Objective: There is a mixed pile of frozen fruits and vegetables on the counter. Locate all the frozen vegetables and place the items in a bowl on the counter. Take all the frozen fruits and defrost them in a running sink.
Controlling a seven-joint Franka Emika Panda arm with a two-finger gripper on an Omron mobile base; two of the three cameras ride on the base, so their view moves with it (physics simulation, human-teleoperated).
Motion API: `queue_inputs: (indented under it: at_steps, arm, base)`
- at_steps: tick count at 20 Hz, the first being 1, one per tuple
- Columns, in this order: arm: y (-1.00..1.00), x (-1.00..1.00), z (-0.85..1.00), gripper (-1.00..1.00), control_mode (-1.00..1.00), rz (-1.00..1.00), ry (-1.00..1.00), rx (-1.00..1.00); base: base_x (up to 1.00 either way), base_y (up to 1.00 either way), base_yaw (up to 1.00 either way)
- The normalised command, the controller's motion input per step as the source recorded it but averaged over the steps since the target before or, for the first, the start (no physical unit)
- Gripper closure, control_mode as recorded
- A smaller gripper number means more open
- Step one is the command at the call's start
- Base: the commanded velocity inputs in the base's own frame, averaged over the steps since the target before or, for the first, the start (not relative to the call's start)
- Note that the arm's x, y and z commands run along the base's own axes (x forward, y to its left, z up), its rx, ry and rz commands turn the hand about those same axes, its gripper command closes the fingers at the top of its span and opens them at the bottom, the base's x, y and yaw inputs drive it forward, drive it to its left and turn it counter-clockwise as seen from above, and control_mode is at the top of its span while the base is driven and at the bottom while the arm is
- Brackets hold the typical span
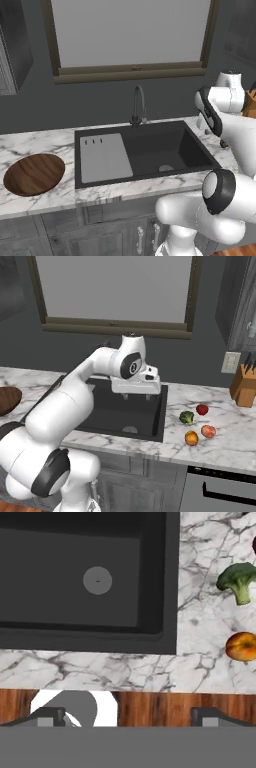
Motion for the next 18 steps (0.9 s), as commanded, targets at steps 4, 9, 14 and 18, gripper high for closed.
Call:
queue_inputs:
  at_steps: [4,9,14,18]
  arm:
    - [-0.54,0.27,-0.26,-1.00,-1.00,0.00,0.07,0.00]
    - [-0.45,0.37,-0.25,-1.00,-1.00,0.00,0.07,0.00]
    - [-0.44,0.32,-0.32,-1.00,-1.00,0.00,0.08,0.01]
    - [-0.44,0.32,-0.36,-1.00,-1.00,0.00,0.08,0.03]
  base:
    - [0.00,0.00,0.00]
    - [0.00,0.00,0.00]
    - [0.00,0.00,0.00]
    - [0.00,0.00,0.00]
